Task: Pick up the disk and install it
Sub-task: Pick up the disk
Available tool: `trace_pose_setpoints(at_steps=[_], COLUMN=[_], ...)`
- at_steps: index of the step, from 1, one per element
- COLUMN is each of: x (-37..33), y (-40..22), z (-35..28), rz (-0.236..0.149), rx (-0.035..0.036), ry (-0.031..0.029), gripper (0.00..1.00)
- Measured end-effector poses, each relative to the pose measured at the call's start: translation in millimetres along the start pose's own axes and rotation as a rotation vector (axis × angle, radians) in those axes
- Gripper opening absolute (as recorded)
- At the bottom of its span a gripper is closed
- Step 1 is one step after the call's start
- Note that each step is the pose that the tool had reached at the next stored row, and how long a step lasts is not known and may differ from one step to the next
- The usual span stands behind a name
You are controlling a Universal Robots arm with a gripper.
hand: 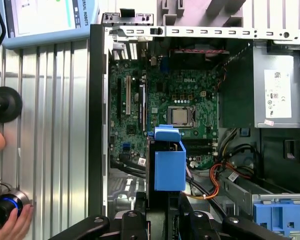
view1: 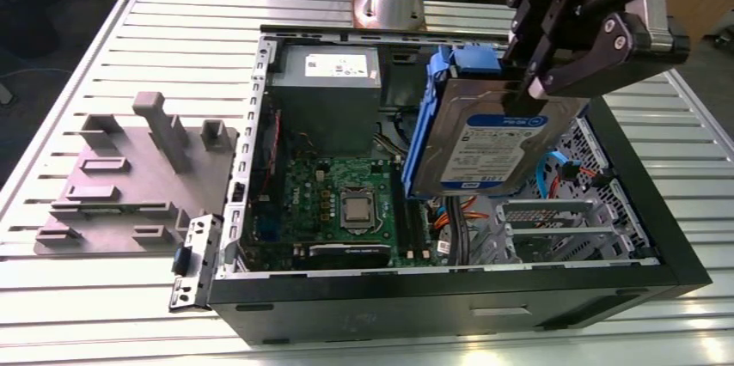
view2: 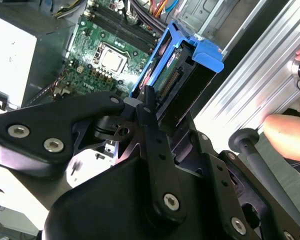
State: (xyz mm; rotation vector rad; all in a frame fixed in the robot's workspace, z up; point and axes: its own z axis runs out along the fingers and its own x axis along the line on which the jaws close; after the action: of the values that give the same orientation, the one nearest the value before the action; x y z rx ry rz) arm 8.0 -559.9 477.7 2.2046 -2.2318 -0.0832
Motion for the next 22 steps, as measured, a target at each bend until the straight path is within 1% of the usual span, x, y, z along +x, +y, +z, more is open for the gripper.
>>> trace_pose_setpoints(at_steps=[4, 7, 18, 22], x=[-0.1, -0.1, -0.2, -0.2], y=[-6.4, -9.8, -16.8, -17.7], z=[-0.3, -0.4, -0.7, -0.3], rz=[0.0, 0.0, 0.0, 0.0], rx=[0.0, 0.0, 0.0, 0.0], ry=[0.0, 0.0001, 0.0001, 0.0001], gripper=[0.35, 0.35, 0.35, 0.35])
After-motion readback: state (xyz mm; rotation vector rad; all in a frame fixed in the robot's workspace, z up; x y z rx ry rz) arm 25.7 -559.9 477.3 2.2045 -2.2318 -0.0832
